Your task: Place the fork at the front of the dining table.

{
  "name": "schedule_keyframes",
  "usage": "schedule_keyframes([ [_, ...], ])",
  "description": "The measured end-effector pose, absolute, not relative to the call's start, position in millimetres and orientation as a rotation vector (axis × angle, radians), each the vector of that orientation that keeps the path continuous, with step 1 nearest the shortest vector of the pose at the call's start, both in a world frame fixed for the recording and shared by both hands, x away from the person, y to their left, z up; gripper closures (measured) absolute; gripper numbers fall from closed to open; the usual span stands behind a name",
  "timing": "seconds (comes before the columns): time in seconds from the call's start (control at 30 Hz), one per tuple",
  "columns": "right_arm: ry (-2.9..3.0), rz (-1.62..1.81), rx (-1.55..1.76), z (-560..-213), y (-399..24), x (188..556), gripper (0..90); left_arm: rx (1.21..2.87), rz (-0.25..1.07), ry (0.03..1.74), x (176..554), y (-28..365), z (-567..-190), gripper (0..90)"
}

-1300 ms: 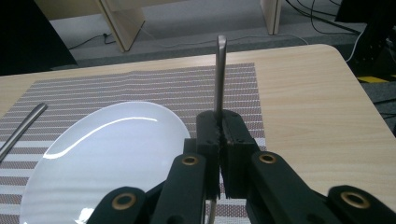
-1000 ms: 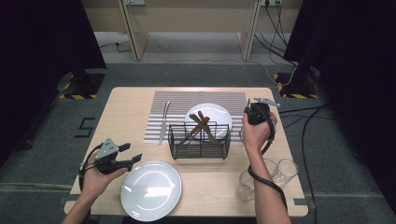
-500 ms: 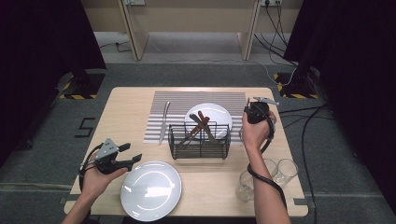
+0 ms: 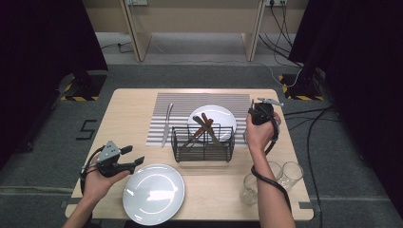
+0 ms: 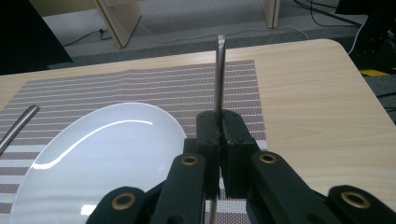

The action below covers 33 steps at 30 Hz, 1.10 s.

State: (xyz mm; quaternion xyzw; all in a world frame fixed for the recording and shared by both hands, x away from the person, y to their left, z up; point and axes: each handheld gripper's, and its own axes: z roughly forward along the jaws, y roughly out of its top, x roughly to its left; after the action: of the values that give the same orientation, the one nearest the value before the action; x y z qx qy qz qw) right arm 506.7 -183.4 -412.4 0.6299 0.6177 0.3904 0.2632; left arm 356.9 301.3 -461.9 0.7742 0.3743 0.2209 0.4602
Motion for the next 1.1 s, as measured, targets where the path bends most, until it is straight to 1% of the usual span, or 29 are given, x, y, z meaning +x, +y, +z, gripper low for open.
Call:
schedule_keyframes([
  [1.1,1.689,1.016,1.747,-418.3,-180.9,526.7,87.1,1.903,0.539,0.924,357.2,301.3,-462.3,31.8],
])
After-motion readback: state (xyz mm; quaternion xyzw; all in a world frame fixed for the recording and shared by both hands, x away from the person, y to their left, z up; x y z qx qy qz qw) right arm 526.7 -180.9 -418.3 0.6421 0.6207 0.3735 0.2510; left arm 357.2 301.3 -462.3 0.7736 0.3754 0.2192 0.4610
